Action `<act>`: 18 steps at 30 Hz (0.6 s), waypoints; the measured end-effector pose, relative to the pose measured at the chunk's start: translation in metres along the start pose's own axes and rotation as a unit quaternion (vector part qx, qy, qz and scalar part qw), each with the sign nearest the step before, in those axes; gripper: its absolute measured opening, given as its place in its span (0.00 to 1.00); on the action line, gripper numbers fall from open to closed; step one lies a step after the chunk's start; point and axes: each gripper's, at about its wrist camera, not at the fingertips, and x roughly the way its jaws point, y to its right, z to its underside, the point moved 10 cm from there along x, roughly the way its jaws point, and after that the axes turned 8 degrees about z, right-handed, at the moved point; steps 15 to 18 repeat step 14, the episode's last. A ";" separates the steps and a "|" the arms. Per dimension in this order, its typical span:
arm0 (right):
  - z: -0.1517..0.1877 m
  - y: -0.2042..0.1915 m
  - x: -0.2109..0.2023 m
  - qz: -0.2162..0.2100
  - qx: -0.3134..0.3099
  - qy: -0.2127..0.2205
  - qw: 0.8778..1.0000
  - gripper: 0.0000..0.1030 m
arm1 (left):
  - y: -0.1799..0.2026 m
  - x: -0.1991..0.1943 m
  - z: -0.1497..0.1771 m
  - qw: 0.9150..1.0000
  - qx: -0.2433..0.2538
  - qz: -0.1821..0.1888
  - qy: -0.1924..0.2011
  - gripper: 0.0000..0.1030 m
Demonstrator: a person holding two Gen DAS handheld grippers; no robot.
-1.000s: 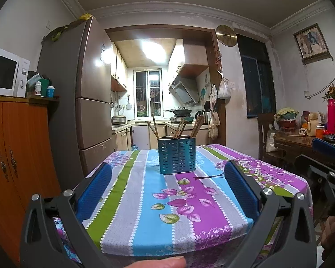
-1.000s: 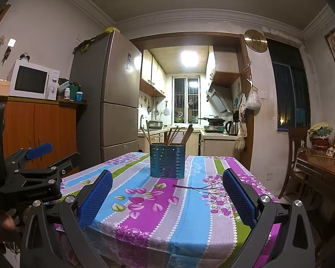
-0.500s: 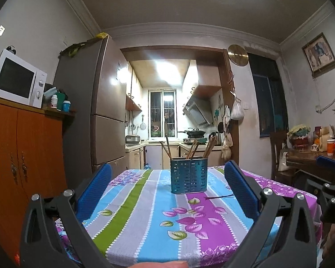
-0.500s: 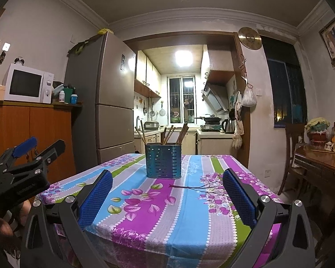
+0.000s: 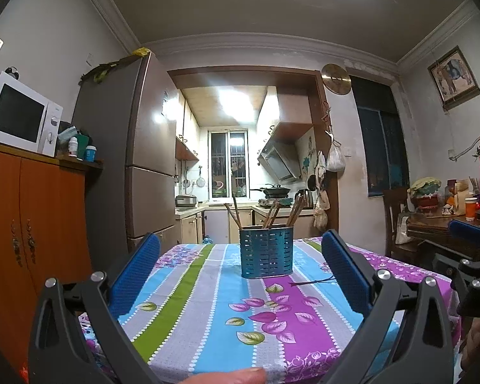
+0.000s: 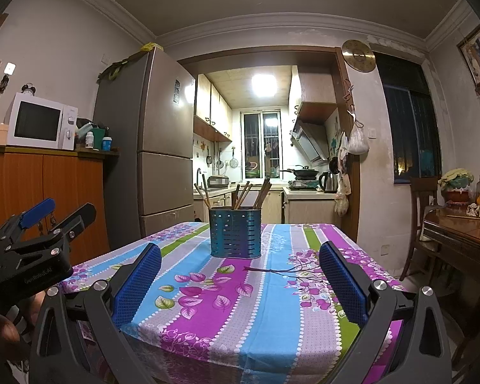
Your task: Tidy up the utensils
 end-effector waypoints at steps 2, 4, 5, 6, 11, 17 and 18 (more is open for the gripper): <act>-0.001 -0.001 0.001 0.001 0.000 -0.001 1.000 0.95 | -0.001 0.002 0.000 1.000 -0.004 0.005 -0.003 0.95; 0.000 -0.001 0.002 -0.001 0.000 -0.003 1.000 0.95 | -0.002 0.001 -0.001 1.000 -0.010 0.007 0.004 0.95; 0.000 -0.001 0.003 -0.001 -0.002 -0.003 1.000 0.95 | -0.003 0.003 -0.002 1.000 -0.013 0.010 0.006 0.95; 0.001 -0.001 0.003 0.000 -0.003 -0.004 1.000 0.95 | -0.003 0.006 -0.002 1.000 -0.013 0.010 0.004 0.95; -0.002 -0.001 0.006 0.005 -0.004 -0.005 1.000 0.95 | -0.012 0.025 0.008 0.999 -0.034 0.005 -0.026 0.95; -0.005 0.000 0.008 0.007 -0.006 -0.003 1.000 0.95 | -0.012 0.029 0.011 0.999 -0.024 -0.003 -0.037 0.95; -0.005 0.000 0.008 0.007 -0.006 -0.003 1.000 0.95 | -0.012 0.029 0.011 0.999 -0.024 -0.003 -0.037 0.95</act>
